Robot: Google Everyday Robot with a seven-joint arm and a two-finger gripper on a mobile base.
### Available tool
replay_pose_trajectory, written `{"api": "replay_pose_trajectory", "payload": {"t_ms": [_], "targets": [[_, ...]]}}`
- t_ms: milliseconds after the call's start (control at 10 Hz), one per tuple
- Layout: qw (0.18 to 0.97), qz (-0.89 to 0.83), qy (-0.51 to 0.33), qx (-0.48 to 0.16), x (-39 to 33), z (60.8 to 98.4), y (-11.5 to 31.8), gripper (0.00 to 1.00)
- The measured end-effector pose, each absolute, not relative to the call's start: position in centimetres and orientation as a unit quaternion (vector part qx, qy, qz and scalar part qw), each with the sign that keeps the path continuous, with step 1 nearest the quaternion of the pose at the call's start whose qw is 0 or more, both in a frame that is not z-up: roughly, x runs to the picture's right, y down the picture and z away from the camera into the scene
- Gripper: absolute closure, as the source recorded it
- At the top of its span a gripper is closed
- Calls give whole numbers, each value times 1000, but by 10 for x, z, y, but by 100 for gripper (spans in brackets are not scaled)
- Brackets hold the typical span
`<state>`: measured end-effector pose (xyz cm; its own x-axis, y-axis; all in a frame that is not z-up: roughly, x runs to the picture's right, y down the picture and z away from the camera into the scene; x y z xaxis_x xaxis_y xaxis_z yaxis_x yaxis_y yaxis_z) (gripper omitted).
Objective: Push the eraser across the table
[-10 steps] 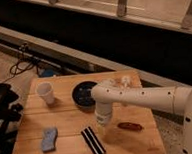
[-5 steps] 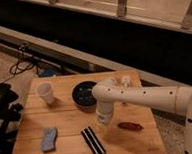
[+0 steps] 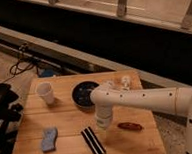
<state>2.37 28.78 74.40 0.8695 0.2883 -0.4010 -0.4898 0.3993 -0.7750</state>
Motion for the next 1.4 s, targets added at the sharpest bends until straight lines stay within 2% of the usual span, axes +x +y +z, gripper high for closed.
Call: {"api": "replay_pose_trajectory", "payload": {"t_ms": [500, 1400], "targets": [[825, 203, 95, -520, 1, 745, 310, 100], [831, 122, 21, -543, -87, 735, 320, 100]]}}
